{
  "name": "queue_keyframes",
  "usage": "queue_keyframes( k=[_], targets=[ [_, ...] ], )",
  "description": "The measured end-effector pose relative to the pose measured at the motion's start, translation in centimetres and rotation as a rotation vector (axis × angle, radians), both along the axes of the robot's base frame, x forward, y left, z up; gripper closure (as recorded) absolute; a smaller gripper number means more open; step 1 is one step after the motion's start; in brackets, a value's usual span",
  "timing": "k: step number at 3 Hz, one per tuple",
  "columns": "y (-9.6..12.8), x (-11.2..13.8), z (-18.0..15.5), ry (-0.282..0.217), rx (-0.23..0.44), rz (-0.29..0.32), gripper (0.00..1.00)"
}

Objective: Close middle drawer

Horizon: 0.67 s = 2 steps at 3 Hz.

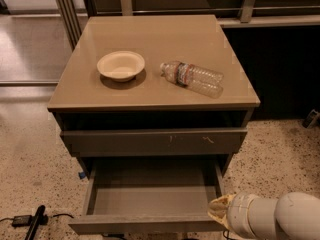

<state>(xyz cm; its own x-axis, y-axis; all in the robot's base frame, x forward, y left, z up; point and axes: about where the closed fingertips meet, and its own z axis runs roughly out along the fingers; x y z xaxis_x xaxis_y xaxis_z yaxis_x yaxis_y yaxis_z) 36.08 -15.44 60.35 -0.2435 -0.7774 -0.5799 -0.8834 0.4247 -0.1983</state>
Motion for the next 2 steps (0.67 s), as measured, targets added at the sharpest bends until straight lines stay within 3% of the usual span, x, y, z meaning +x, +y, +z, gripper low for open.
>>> queue_keyframes(
  k=[1, 2],
  targets=[
    [0.5, 0.0, -1.2, 0.007, -0.005, 0.002, 1.0],
    [0.8, 0.1, -6.1, 0.063, -0.014, -0.018, 1.0]
  ],
)
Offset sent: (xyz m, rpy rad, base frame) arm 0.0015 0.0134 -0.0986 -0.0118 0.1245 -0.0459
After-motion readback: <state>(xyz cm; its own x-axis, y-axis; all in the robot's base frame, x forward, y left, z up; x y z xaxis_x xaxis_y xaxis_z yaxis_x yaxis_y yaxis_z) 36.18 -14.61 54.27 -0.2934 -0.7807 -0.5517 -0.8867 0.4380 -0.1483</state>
